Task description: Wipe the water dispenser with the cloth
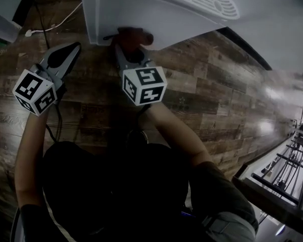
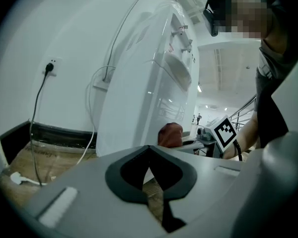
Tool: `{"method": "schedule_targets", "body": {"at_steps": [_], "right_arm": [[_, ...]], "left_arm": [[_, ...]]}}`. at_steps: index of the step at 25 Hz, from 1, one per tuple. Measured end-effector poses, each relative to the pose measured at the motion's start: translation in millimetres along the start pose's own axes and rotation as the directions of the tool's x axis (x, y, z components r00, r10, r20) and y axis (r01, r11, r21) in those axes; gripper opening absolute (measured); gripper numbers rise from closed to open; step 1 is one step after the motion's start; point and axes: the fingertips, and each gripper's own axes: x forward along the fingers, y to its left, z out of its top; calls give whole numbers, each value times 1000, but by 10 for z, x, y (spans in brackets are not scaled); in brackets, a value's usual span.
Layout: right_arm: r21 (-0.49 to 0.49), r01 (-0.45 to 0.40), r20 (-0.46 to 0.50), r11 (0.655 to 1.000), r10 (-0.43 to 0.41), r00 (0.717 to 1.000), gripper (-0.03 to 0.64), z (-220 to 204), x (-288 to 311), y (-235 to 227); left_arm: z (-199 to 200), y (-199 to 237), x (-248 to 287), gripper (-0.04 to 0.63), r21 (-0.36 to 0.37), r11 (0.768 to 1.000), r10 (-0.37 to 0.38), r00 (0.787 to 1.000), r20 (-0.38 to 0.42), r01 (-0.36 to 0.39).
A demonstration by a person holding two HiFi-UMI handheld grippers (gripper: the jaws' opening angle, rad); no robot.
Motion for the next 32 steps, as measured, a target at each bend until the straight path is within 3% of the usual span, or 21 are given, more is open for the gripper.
{"method": "schedule_targets", "body": {"at_steps": [4,8,11,15,18,21,24,29,32], "right_arm": [[-119,-123,-62,985,117,991,61,24,356,523],[-145,-207,-82,968,197,977,61,50,470,838],[-92,-144,12,985,145,989,61,197,182,633],[45,67,102,997,-72,992,61,327,-592,-220],[127,261,125,957,-277,953,61,433,-1175,-941],[142,367,156,919,-387,909,61,654,-1460,-1362],[124,365,169,923,-382,908,61,922,-1447,-1429],[87,305,188,949,-316,930,61,1208,-1350,-1087],[44,208,200,977,-213,956,61,1319,-1229,-712]], "left_arm": [[22,48,-88,17,-15,1000,26,1000,2,-26],[19,107,-154,17,-32,998,52,999,5,-52],[64,78,-174,17,-49,997,56,998,0,-56],[150,4,-187,17,-35,999,29,999,17,-28],[259,-44,-141,17,-24,1000,16,1000,23,-15],[353,-73,-70,17,-34,999,12,999,53,-10],[391,-149,-21,17,-39,999,3,998,71,0],[380,-247,-48,17,-33,999,-7,998,61,9],[396,-225,-137,17,-46,999,11,997,79,-8]]}}
